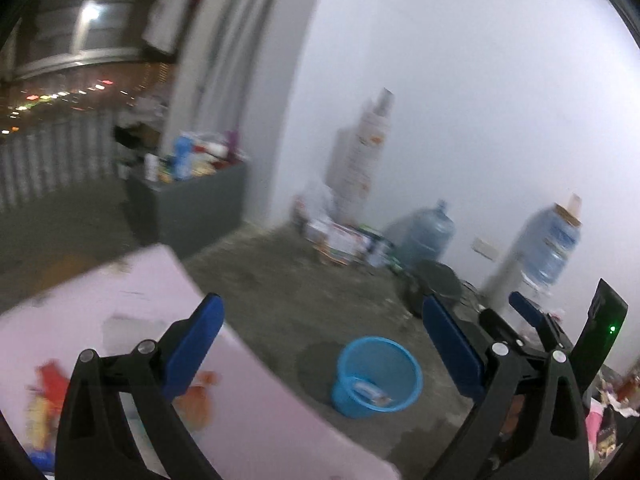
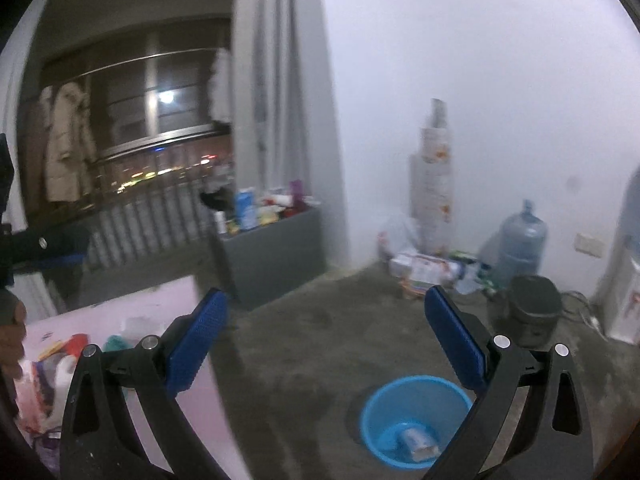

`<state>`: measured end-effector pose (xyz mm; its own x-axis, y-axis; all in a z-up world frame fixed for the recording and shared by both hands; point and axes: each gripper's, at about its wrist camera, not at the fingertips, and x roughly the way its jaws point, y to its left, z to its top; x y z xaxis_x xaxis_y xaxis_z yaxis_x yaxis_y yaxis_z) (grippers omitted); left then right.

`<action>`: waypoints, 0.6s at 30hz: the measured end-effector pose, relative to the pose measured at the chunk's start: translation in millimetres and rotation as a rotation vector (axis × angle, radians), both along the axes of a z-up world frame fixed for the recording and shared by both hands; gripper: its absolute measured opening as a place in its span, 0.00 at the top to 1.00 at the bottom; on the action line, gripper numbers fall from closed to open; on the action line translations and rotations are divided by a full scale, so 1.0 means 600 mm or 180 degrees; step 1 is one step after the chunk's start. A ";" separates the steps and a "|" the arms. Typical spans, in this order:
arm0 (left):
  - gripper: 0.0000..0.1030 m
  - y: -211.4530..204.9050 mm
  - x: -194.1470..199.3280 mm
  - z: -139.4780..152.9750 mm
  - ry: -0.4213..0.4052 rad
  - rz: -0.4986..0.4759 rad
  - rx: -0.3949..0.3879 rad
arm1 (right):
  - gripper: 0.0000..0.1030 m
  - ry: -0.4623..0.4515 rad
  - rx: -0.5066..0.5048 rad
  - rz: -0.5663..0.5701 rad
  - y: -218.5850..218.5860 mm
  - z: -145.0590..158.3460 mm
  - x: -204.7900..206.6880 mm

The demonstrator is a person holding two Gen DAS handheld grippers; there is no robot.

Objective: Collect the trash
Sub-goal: 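Move both tools back over the table toward the red snack bag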

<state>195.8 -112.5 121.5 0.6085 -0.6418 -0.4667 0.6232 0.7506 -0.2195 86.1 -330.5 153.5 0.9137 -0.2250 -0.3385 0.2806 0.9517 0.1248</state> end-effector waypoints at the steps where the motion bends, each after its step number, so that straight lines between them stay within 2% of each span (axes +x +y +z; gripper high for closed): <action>1: 0.05 0.029 0.002 0.008 -0.0034 0.0116 0.0004 | 0.08 0.0011 0.0026 0.0081 0.008 0.001 0.009; 5: 0.05 0.129 0.012 0.032 -0.0064 0.0529 -0.0038 | 0.08 0.0033 0.0254 0.0632 0.039 0.007 0.055; 8: 0.05 0.196 0.022 0.032 -0.0033 0.0820 -0.0011 | 0.08 0.0093 0.0370 0.0856 0.059 0.009 0.086; 12: 0.05 0.246 0.032 0.011 0.0067 0.1008 0.0019 | 0.08 0.0134 0.0418 0.1041 0.076 0.014 0.119; 18: 0.06 0.277 0.064 -0.022 0.0317 0.1034 0.0002 | 0.08 0.0223 0.0491 0.1193 0.091 0.013 0.144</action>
